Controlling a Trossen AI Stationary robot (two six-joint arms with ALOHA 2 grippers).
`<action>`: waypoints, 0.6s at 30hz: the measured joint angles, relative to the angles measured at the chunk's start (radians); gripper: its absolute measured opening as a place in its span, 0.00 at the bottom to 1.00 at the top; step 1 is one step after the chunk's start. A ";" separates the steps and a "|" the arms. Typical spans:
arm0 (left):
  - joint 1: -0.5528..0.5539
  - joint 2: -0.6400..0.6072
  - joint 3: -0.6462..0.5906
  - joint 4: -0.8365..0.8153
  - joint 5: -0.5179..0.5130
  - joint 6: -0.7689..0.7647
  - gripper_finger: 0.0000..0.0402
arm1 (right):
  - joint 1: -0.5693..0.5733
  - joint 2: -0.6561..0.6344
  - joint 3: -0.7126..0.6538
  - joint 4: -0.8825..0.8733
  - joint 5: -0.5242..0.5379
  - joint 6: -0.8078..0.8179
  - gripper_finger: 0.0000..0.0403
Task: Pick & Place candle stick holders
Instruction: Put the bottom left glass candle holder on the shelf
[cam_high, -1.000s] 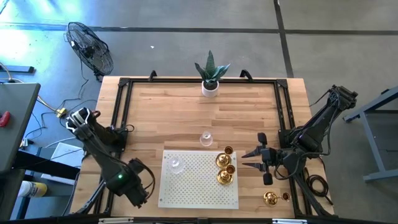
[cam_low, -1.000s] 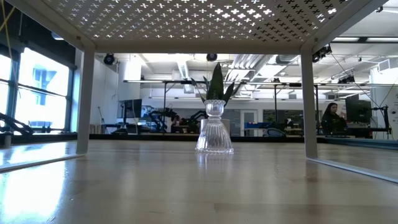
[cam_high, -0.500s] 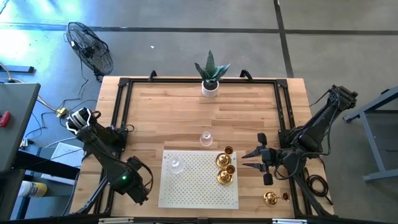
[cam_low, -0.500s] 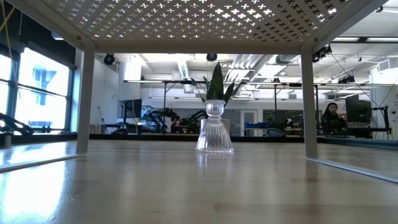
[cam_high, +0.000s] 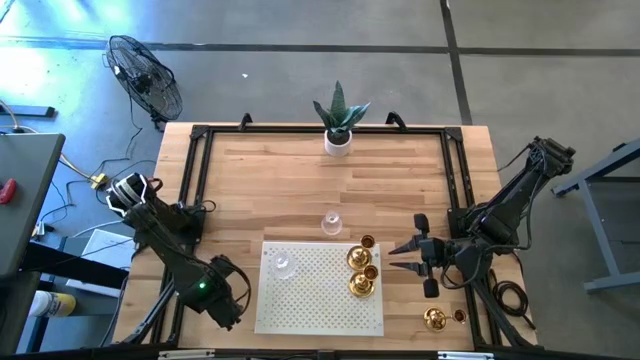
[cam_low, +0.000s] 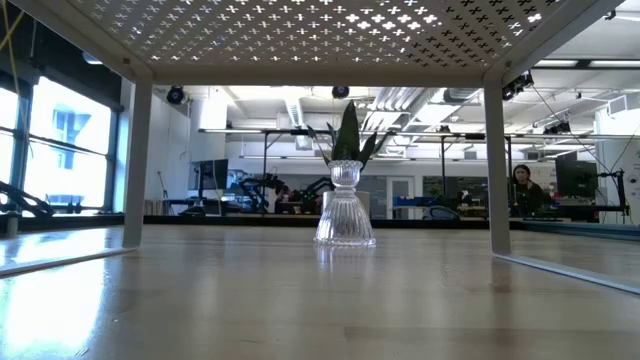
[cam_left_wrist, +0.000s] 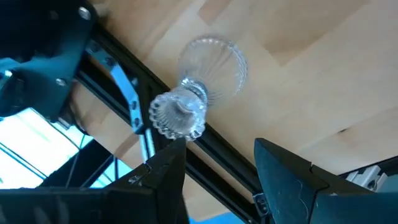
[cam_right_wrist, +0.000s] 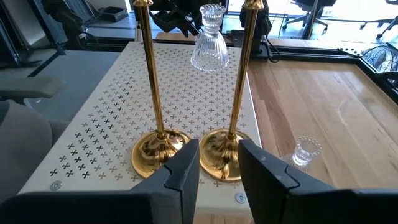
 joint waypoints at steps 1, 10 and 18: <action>0.003 0.000 -0.013 0.020 0.022 0.010 0.46 | 0.000 0.000 0.000 0.000 0.000 0.000 0.26; 0.037 0.000 -0.081 0.052 0.064 0.087 0.46 | 0.000 0.000 0.000 0.000 0.000 0.000 0.26; 0.042 0.000 -0.116 0.066 0.074 0.090 0.46 | 0.000 0.000 0.000 0.000 0.000 0.000 0.26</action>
